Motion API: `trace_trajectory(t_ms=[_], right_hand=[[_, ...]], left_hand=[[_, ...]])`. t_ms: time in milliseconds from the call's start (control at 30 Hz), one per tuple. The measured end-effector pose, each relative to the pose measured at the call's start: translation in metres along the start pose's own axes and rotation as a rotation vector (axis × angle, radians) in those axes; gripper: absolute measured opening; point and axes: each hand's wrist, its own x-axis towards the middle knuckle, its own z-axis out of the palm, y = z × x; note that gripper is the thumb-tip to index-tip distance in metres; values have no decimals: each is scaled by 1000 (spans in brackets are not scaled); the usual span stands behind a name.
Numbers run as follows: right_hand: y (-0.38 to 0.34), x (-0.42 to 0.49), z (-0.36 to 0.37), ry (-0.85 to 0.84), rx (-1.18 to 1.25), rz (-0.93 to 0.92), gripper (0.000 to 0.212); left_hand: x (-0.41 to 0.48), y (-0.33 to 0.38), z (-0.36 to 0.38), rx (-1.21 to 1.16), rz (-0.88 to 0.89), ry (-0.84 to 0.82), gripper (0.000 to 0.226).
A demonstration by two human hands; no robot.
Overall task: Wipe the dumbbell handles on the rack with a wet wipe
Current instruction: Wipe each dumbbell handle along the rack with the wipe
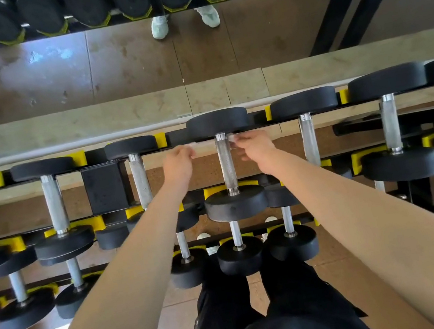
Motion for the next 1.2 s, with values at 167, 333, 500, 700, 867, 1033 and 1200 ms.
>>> trace_trajectory(t_ms=[167, 333, 500, 700, 867, 1033, 1200], right_hand=[[1, 1, -9, 121, 224, 45, 15], [12, -22, -49, 280, 340, 1, 11], [19, -80, -73, 300, 143, -119, 9], [28, -133, -92, 120, 290, -191, 10], [50, -135, -128, 99, 106, -255, 18], [93, -104, -195, 161, -562, -366, 30], [115, -82, -240, -21, -721, -439, 37]], left_hand=[[4, 6, 13, -35, 43, -71, 26], [-18, -10, 31, -19, 80, -37, 24], [-59, -14, 30, 38, 303, -164, 25], [-101, 1, 71, 69, 568, -523, 61], [-121, -1, 101, 61, 552, -391, 41], [-130, 7, 146, 91, 357, -137, 26], [-117, 26, 194, -196, 64, 9, 16]])
